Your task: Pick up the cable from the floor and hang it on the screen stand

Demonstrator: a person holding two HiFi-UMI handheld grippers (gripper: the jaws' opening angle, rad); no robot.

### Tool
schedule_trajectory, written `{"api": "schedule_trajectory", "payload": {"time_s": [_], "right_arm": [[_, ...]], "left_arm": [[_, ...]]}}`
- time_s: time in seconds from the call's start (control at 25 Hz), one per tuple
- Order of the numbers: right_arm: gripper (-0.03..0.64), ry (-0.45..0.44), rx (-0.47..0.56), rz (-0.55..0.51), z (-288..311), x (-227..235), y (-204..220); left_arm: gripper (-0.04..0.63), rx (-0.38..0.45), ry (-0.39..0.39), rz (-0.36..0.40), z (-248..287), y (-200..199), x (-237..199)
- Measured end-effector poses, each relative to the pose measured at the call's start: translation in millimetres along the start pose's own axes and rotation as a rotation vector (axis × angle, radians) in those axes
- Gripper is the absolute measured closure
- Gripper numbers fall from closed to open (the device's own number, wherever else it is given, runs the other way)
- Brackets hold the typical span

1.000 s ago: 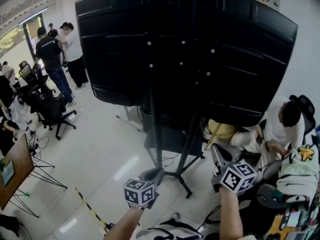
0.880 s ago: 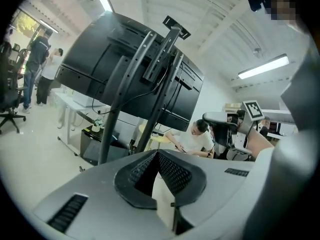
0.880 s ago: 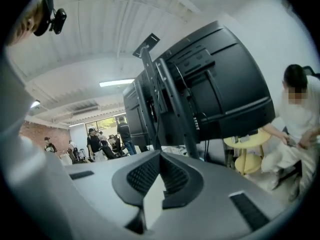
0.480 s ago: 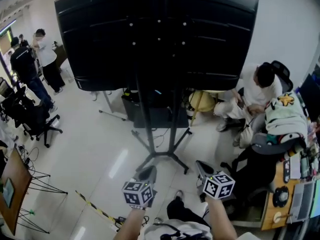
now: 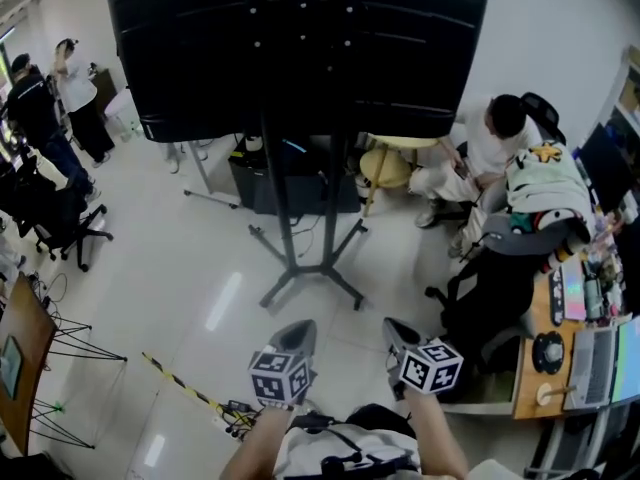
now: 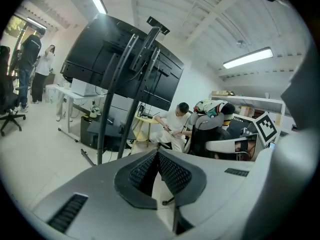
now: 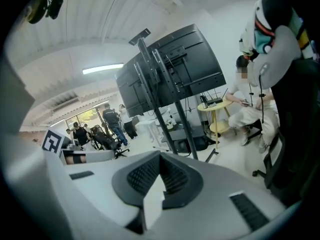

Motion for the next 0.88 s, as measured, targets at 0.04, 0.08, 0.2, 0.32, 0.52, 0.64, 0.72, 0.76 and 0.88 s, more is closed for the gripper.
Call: {"api": "schedule_trajectory", "payload": {"time_s": [0.04,0.08,0.2,0.32,0.52,0.64,0.72,0.76,0.88], "right_arm": [[0.615,-0.011,-0.002,-0.01,-4,-2,1],[0.614,-0.025,-0.003,-0.026,-7,-4,1],[0.615,-0.066,-0.003,-0.074,-17,-10,-2],[0.615,-0.094,0.017,-0.066,-29,-12,-7],[0.614,-0.112,0.021,-0.048,-50,-11,-7],[0.614,-0.122,0.022,-0.049,-56,-9,-8],[0.614,-0.13,0.026,-0.05,-59,-11,-10],[0.614,-0.134,0.026,-0.054,-60,-13,-11],[0.614,-0.145,0.015,-0.069,-60,-11,-9]], "left_arm": [[0.595,0.004,-0.003,0.001,-4,2,5],[0.595,0.009,-0.008,0.004,-8,4,10],[0.595,0.025,-0.031,0.01,-17,8,24],[0.595,0.038,-0.039,0.008,-22,8,37],[0.595,0.037,-0.046,0.009,-34,14,57],[0.595,0.039,-0.047,0.012,-37,16,67],[0.595,0.04,-0.049,0.014,-40,17,71],[0.595,0.042,-0.05,0.015,-41,18,73],[0.595,0.045,-0.053,0.017,-41,19,76]]}}
Point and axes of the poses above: the fingertips, and each gripper's own axes: z forward along the fingers, x to its right, y out of its underside, the point moved 8 cm from there along -z, backward along the fingers, and after that the axes turned 15 degrees about x, right-handed, at the moved point
